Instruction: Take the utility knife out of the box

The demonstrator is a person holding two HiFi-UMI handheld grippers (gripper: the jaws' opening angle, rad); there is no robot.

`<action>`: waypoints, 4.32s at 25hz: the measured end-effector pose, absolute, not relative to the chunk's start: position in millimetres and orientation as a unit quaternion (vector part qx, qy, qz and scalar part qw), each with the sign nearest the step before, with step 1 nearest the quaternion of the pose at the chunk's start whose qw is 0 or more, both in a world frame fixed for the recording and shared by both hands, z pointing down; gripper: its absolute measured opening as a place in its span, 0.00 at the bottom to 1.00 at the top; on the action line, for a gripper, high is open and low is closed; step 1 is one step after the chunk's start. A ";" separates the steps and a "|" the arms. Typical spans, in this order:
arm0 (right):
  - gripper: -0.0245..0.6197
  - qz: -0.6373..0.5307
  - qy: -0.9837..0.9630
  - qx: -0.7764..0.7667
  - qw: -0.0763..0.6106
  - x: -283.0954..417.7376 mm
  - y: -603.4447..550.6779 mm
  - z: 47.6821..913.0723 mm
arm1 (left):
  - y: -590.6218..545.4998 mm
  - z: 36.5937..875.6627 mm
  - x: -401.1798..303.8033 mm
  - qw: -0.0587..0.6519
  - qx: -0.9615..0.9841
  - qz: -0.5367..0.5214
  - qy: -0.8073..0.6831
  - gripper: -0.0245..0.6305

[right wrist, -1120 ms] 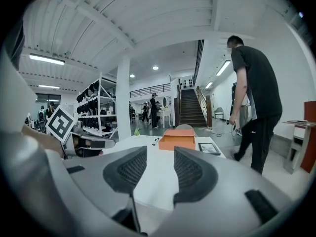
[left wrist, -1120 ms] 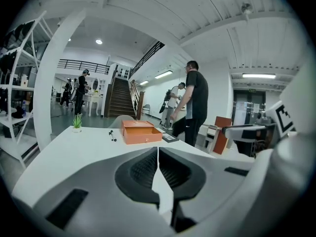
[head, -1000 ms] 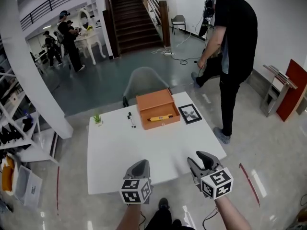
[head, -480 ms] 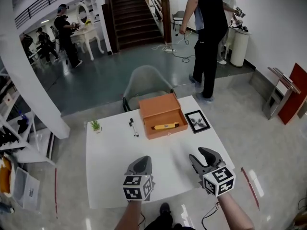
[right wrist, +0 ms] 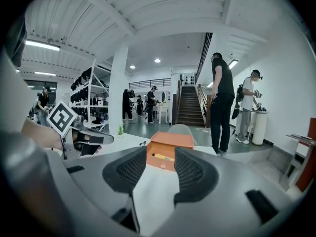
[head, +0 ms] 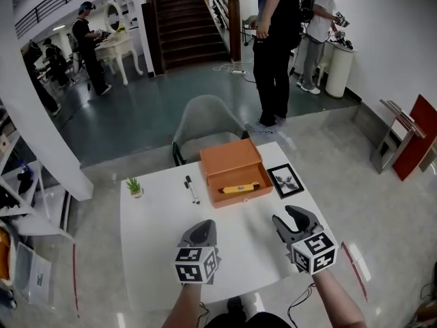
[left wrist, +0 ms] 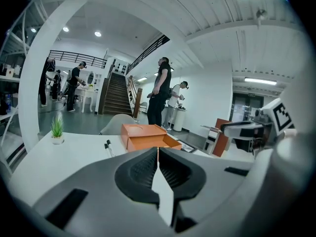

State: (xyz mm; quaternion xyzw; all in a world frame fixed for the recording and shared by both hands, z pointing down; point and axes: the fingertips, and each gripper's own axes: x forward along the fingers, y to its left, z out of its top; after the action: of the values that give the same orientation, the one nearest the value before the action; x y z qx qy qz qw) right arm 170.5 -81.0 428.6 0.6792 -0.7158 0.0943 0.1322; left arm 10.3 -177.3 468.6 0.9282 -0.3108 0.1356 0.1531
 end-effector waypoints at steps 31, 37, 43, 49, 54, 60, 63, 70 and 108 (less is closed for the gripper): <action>0.29 0.027 -0.796 0.549 0.254 207.3 -229.0 424.2 | -250.1 485.6 7.0 0.176 0.888 0.144 -0.399 0.06; 0.29 0.020 -0.815 0.506 0.281 204.6 -260.3 435.9 | -258.7 490.5 1.6 0.183 0.875 0.145 -0.425 0.06; 0.29 0.020 -0.835 0.457 0.306 194.5 -283.9 457.9 | -265.2 494.1 -5.4 0.188 0.862 0.147 -0.448 0.06; 0.29 0.019 -0.850 0.406 0.335 181.2 -300.1 481.2 | -266.3 501.3 -13.8 0.197 0.847 0.148 -0.470 0.06; 0.29 0.014 -0.857 0.367 0.362 169.5 -305.1 499.5 | -263.3 507.3 -19.6 0.204 0.838 0.150 -0.483 0.06; 0.29 0.019 -0.856 0.325 0.401 165.5 -310.0 531.0 | -264.3 510.6 -23.0 0.210 0.829 0.150 -0.496 0.06; 0.29 0.028 -0.855 0.309 0.417 161.5 -308.5 547.8 | -261.4 513.6 -29.1 0.211 0.825 0.155 -0.500 0.06; 0.29 0.039 -0.850 0.275 0.447 153.0 -311.0 572.5 | -259.7 516.8 -42.0 0.219 0.814 0.152 -0.515 0.06; 0.28 0.074 -0.816 0.162 0.550 144.8 -314.2 628.5 | -262.0 540.8 -62.6 0.247 0.790 0.154 -0.540 0.06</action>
State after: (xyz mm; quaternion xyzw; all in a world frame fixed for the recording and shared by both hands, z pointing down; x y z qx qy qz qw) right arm 144.8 -314.2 628.5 0.1620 -0.8159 0.0744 0.5500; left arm -62.6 -262.0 540.8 0.7896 -0.5402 0.1543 0.2470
